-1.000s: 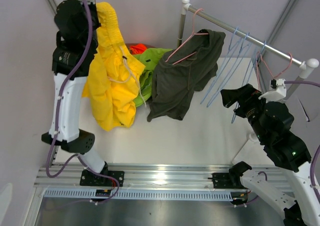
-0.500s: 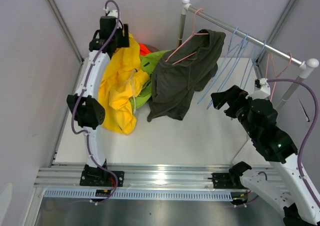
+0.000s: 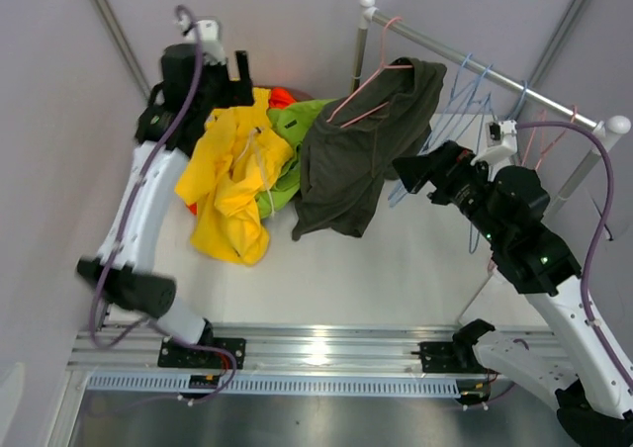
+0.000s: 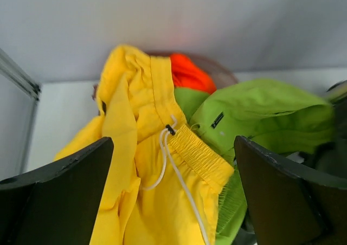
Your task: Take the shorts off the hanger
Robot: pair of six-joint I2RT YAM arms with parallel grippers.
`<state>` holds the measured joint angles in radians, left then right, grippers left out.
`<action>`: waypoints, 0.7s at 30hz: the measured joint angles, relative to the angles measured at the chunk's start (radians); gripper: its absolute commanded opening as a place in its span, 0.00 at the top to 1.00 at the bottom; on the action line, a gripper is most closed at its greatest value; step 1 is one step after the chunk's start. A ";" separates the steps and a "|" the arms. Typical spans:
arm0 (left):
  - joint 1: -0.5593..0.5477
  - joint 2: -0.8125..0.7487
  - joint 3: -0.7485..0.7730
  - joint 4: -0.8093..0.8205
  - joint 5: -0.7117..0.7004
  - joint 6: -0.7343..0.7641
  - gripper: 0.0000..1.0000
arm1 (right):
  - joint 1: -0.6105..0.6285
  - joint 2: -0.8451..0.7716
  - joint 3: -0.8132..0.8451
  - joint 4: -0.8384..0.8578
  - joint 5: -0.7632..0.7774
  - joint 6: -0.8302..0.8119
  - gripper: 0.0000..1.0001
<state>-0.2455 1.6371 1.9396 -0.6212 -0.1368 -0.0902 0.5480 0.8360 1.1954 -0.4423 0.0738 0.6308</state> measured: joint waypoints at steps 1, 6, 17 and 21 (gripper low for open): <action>-0.001 -0.070 -0.035 0.022 -0.002 -0.003 0.01 | 0.006 0.024 0.036 0.012 -0.010 -0.006 0.01; -0.013 -0.465 -0.317 0.126 -0.007 -0.020 0.01 | 0.032 0.170 0.192 0.072 -0.029 -0.039 0.01; -0.043 -0.888 -0.955 0.130 0.058 -0.108 0.01 | 0.042 0.452 0.348 0.185 -0.016 -0.073 0.01; -0.045 -1.049 -1.106 0.104 0.071 -0.132 0.01 | 0.044 0.565 0.383 0.230 0.013 -0.088 0.01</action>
<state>-0.2909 0.5884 0.8333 -0.5175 -0.0662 -0.2218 0.5919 1.4006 1.5787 -0.2127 0.0868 0.5430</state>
